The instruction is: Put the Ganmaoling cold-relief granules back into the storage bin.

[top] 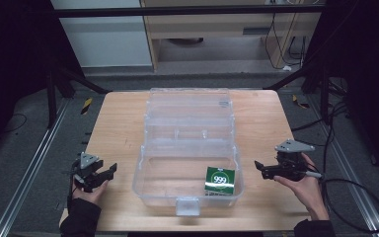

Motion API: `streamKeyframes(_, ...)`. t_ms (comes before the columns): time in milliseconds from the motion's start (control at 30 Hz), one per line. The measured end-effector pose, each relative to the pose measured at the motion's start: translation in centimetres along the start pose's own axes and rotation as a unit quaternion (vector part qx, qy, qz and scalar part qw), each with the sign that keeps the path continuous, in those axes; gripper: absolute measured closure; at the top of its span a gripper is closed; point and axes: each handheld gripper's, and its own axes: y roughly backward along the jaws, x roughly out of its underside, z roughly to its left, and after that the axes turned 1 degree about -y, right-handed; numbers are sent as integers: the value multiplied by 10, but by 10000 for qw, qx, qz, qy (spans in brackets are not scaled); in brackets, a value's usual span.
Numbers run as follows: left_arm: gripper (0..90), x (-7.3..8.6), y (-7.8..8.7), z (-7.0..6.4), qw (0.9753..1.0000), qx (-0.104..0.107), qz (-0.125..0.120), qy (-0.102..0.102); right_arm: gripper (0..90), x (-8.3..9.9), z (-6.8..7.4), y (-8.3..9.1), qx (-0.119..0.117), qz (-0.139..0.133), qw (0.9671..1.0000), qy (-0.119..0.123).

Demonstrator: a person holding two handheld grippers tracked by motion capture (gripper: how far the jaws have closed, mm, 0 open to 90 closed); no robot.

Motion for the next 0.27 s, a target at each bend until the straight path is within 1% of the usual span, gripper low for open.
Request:
streamKeyframes(133, 404, 0, 0, 1, 10000, -4, -2, 1, 29, 11, -8, -5, 282, -154, 9988, -364)
streamKeyframes(233, 403, 0, 0, 0, 10000, -4, -3, -1, 24, 21, -13, -7, 453, -215, 9967, -644)
streamKeyframes(267, 403, 0, -1, 0, 10000, -2, -2, -3, 22, 25, -15, -9, 518, -220, 9961, -681)
